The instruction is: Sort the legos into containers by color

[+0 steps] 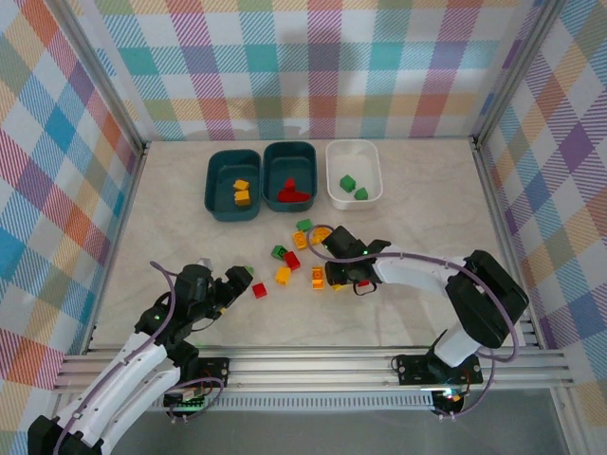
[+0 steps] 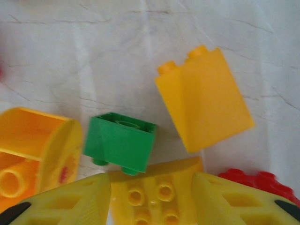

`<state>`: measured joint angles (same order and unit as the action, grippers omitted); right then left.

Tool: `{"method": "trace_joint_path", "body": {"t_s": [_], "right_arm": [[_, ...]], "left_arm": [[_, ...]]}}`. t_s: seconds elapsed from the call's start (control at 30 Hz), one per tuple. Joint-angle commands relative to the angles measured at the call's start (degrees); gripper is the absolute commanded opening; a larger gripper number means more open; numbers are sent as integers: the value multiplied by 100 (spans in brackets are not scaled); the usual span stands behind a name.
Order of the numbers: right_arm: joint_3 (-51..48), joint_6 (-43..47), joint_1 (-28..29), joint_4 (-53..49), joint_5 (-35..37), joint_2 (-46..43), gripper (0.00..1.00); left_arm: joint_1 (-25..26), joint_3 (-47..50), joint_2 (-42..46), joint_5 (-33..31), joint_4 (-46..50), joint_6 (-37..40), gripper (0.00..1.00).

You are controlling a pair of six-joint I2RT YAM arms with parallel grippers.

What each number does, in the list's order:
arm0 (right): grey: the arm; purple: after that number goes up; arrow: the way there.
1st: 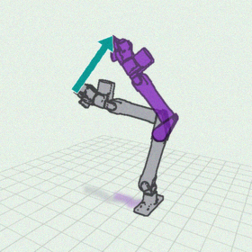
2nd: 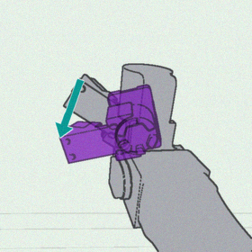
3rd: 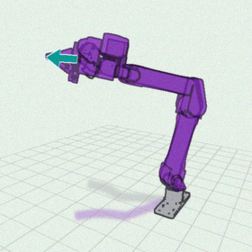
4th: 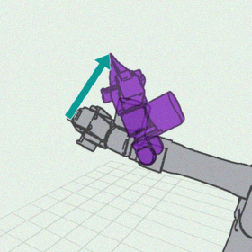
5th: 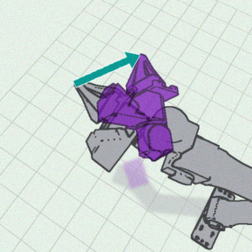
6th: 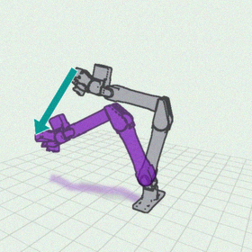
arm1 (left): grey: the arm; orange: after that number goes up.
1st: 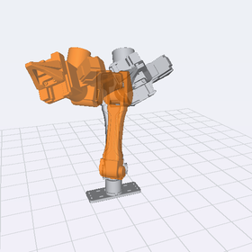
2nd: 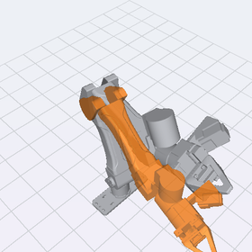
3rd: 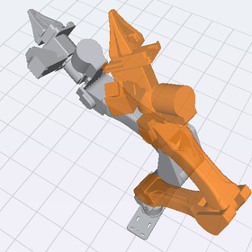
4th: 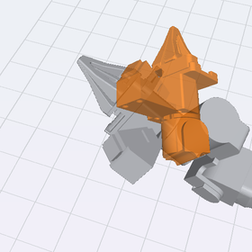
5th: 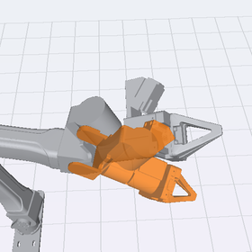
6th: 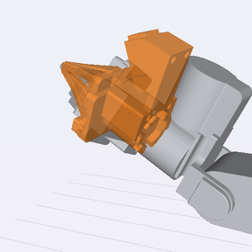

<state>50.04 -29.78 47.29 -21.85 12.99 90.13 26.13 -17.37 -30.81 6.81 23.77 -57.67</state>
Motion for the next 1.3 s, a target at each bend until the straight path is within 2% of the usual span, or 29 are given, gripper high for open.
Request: {"method": "trace_joint_path", "body": {"t_s": [0.0,0.17,0.37,0.5,0.63,0.77,0.83,0.93,1.03,1.27], "right_arm": [[176,-126,0,292,-332,303,49],[454,-85,1,354,-364,637,50],[620,-186,0,274,5,954,51],[636,-186,0,319,225,1058,43],[548,-100,9,372,243,780,37],[619,88,9,329,192,173,37],[881,343,-37,193,393,5,37],[1344,710,-447,200,472,-20,36],[1817,841,-1158,331,251,255,37],[3467,1112,-2200,-35,-384,1903,38]], "left_arm": [[15,65,35,-19,38,-33,97],[15,75,144,-100,129,-25,97],[15,80,153,-143,157,5,97],[15,76,136,-139,129,10,98],[14,75,135,-144,154,23,98],[13,-11,82,-230,166,146,97],[15,-204,-49,-416,291,350,94],[15,-676,-525,-689,470,743,90],[14,-1315,-1332,-962,700,1212,88],[-2,-2444,-3228,-1258,875,2134,88]]}}
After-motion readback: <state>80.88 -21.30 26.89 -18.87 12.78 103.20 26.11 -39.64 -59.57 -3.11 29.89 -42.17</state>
